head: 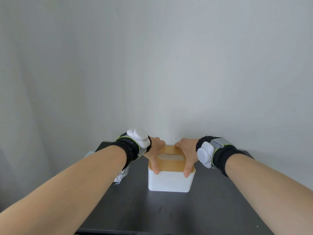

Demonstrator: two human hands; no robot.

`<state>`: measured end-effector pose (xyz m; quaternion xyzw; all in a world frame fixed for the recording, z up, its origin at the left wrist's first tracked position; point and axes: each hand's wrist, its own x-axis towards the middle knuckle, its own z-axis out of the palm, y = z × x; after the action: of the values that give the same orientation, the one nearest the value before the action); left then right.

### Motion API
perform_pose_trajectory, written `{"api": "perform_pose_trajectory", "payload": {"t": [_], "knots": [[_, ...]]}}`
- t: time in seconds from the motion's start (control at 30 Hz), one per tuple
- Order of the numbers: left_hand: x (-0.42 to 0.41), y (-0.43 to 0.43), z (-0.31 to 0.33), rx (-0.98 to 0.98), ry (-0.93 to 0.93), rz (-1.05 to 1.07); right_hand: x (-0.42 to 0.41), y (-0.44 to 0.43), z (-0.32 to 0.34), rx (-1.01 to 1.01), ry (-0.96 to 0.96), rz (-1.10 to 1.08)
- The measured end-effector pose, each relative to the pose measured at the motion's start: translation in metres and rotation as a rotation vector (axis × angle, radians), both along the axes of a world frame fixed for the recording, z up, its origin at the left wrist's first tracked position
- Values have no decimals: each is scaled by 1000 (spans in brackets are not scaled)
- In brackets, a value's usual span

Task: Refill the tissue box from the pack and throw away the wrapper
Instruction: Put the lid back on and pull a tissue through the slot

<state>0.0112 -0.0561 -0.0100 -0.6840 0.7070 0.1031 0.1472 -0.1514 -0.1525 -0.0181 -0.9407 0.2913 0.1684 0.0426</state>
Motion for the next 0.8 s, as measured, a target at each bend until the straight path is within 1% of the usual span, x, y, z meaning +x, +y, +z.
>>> {"api": "perform_pose_trajectory", "payload": {"t": [0.17, 0.33, 0.57, 0.8], "knots": [[0, -1, -3, -12, -2, 5, 0, -1, 1, -29, 19, 12], [1, -1, -4, 8, 18, 18, -2, 0, 3, -2, 7, 23], [-2, 0, -1, 22, -3, 30, -4, 2, 2, 61, -38, -1], [-4, 1, 0, 37, -6, 36, 1, -3, -2, 14, 59, -24]]}}
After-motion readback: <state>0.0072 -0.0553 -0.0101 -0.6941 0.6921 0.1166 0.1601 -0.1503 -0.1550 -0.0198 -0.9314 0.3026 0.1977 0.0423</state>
